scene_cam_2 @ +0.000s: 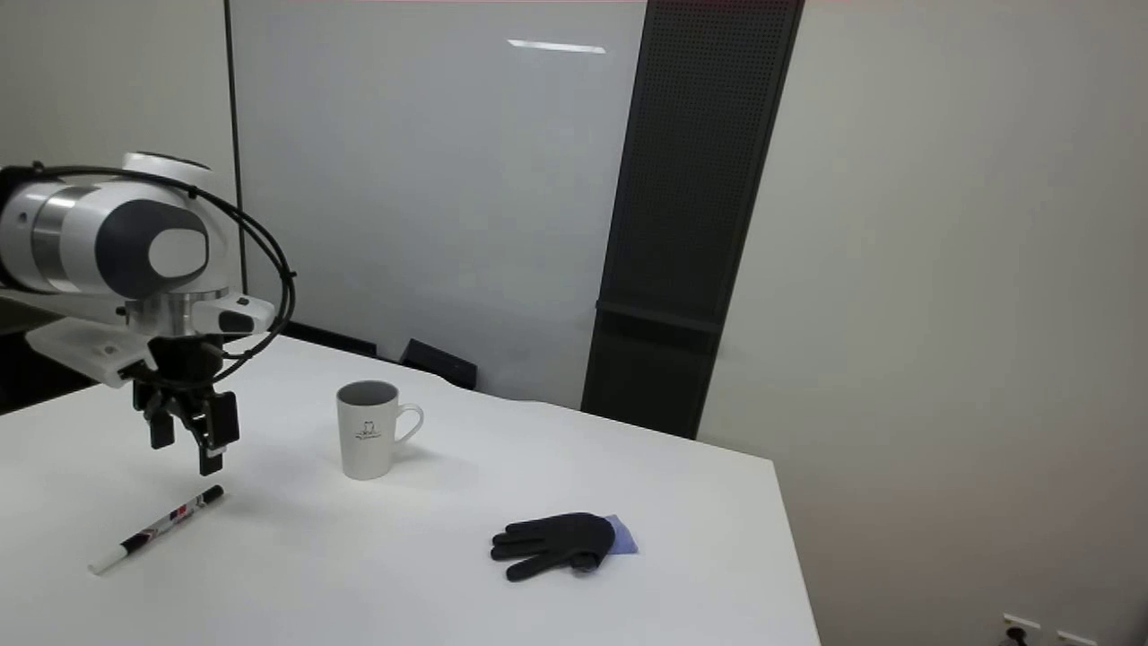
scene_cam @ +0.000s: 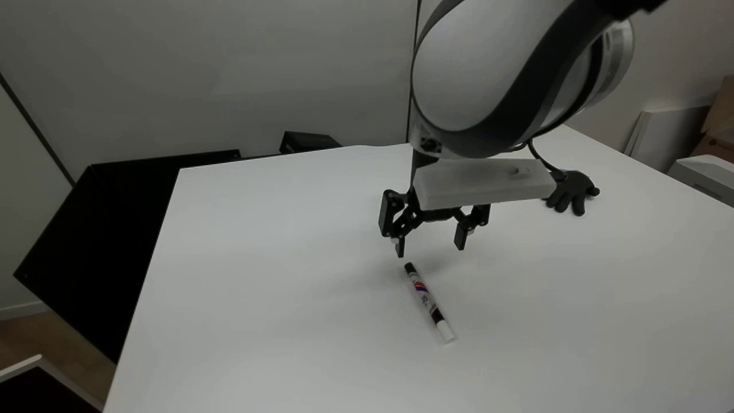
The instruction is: Pick up the pen from the table and put it in the cup. Pick up the pen from the cup and put the pen back on the table. Pick up the pen from the table and put it back in the cup.
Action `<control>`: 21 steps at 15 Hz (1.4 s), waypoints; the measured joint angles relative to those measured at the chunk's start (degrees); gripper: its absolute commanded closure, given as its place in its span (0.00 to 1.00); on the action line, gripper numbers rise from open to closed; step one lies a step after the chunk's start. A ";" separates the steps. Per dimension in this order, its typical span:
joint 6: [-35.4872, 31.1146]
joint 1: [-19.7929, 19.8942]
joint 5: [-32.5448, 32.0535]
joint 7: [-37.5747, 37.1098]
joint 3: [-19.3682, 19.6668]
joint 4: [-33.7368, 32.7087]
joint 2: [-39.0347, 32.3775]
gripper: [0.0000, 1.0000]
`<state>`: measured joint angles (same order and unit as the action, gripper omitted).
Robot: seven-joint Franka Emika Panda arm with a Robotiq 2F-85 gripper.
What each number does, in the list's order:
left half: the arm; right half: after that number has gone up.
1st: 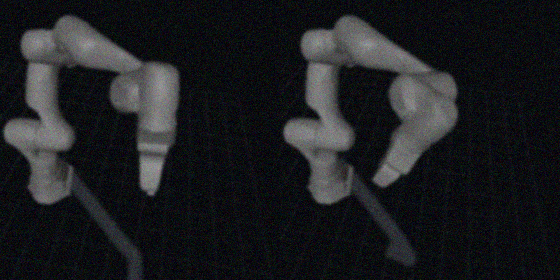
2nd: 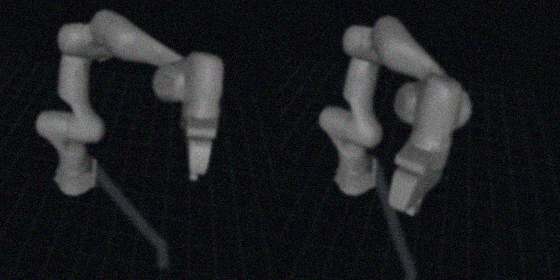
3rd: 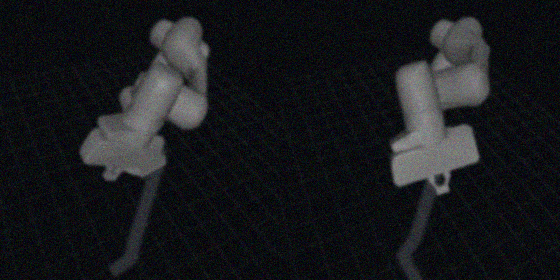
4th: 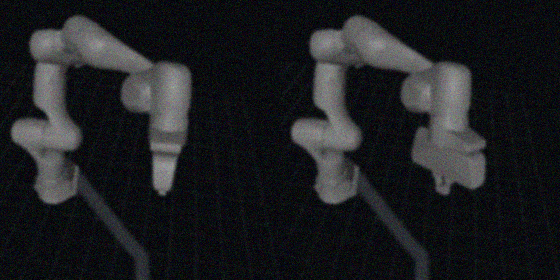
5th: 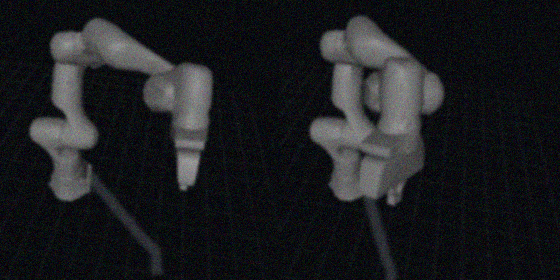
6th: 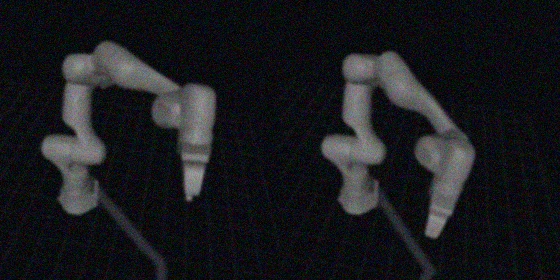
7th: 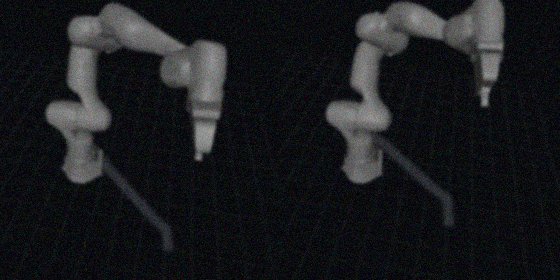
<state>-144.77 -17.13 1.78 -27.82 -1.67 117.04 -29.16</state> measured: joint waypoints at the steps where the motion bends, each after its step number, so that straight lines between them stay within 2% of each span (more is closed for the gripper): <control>1: -0.27 -0.57 -0.12 -0.60 0.13 0.15 -0.41 0.00; 7: -1.88 -3.28 -0.75 -3.74 1.18 2.42 -1.27 0.00; 21: -6.76 -4.22 -0.38 -4.08 1.59 5.99 -4.21 0.00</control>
<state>-151.53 -21.34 1.40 -31.90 -0.09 123.03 -33.38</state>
